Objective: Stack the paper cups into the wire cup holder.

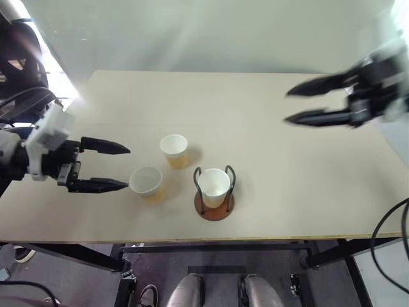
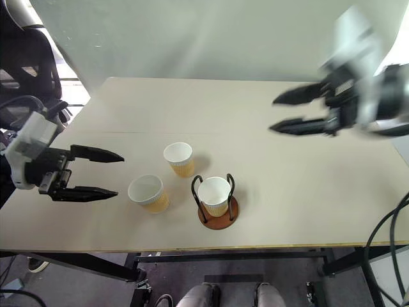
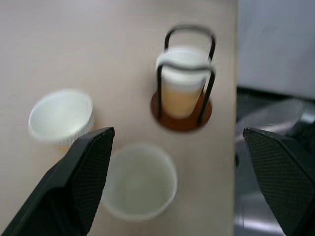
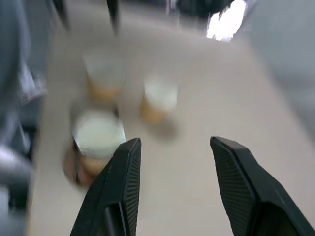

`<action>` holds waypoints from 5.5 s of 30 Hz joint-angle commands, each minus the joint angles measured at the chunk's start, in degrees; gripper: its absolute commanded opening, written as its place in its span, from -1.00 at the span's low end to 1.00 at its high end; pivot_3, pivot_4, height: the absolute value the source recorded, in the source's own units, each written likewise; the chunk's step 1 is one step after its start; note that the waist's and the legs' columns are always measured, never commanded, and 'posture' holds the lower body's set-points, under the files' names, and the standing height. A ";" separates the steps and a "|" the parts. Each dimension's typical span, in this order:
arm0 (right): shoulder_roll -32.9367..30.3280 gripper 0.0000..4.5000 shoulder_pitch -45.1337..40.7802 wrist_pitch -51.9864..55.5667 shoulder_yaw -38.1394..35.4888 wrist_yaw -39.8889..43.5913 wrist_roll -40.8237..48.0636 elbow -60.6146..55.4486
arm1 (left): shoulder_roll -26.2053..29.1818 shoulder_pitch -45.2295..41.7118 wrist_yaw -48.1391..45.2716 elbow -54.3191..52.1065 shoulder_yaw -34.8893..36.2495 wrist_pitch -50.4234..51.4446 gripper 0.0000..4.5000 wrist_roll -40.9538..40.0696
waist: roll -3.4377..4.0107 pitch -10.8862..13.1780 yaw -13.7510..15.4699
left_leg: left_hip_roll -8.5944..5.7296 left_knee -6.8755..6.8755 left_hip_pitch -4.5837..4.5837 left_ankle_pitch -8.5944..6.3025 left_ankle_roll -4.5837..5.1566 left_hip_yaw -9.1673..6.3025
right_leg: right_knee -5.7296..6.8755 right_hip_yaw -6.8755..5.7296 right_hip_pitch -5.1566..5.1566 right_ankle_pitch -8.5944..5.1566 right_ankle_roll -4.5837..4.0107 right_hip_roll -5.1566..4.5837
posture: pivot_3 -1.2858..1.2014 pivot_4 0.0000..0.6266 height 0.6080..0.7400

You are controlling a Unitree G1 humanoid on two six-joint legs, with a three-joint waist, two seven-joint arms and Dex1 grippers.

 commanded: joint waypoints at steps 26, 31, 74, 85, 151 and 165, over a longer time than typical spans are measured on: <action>-7.66 -0.02 19.90 8.38 -23.78 -25.27 41.98 -13.31 | 0.08 -22.65 -2.08 17.23 -42.69 -28.68 1.00 11.19 | -0.04 -0.02 -0.18 | -0.02 0.05 -0.08 0.45 0.77 -0.09 | 0.07 -0.03 0.00 -0.09 0.45 0.01 | 0.03 -0.52 1.00; -9.02 0.00 21.13 6.69 -23.40 -26.25 42.96 -13.34 | -1.30 -21.61 -2.08 17.95 -44.32 -30.96 0.60 13.93 | -0.04 -0.02 -0.16 | -0.02 0.29 -0.13 0.36 0.85 -0.09 | 0.07 -0.04 0.02 -0.07 0.53 0.01 | 0.03 -0.52 1.00; -16.73 0.00 47.30 4.80 -58.83 -54.07 75.19 -24.18 | -17.98 -74.42 -2.08 23.33 -93.21 -43.01 -0.99 -27.71 | 0.33 0.04 1.31 | -0.57 1.06 -0.72 -0.53 1.64 0.33 | -0.96 -0.07 0.57 -0.20 2.83 -0.68 | 0.03 -0.52 1.00; -17.62 0.00 51.99 1.92 -61.44 -56.42 75.81 -26.45 | -19.84 -76.50 -2.08 21.67 -98.82 -47.11 -0.99 -29.86 | 0.34 0.05 1.40 | -0.62 1.67 -0.76 -1.05 1.96 0.47 | -0.93 0.02 0.74 -0.30 3.09 -0.81 | 0.03 -0.52 1.00; -16.59 0.00 52.32 -2.78 -52.03 -42.03 59.77 -23.45 | -25.53 -56.97 -2.08 60.73 -57.45 -38.20 0.40 6.19 | 0.51 -0.15 2.83 | -0.66 2.61 -0.92 -1.34 2.20 0.44 | -0.85 0.05 0.92 -0.28 3.25 -0.63 | 0.03 -0.52 1.00; -17.56 0.00 50.32 -1.49 -51.33 -42.71 60.36 -23.06 | -33.25 -51.88 -2.08 64.75 -50.39 -43.28 0.40 18.43 | 0.53 -0.12 2.34 | -0.72 2.55 -0.73 -1.10 2.30 0.74 | -0.83 0.18 0.91 -0.12 3.38 -0.67 | 0.03 -0.52 1.00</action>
